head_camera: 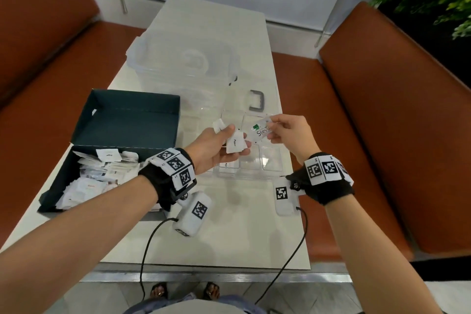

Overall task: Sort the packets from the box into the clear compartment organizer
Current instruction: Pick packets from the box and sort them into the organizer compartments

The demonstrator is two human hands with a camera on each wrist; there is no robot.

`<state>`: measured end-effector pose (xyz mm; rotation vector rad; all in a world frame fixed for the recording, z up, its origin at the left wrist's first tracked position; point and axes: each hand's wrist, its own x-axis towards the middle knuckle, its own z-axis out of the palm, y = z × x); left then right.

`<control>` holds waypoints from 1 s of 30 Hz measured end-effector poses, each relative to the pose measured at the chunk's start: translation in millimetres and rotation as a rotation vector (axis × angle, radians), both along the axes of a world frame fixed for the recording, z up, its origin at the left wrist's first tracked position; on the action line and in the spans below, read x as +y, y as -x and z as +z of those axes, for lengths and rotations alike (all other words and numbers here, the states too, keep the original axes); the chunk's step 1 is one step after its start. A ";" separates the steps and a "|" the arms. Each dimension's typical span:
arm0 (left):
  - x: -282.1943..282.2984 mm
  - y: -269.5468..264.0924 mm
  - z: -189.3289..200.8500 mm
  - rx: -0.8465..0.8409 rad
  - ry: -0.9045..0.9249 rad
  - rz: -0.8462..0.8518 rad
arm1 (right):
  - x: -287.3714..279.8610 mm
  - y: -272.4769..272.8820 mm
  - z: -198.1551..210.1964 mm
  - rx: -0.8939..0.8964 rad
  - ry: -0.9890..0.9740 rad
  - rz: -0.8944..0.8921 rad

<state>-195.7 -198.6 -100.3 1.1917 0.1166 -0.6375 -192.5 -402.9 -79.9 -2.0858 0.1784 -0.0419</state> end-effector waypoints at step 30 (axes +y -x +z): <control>8.8 -9.5 5.1 0.108 0.023 0.094 | 37.3 -10.7 -56.1 0.161 1.152 0.353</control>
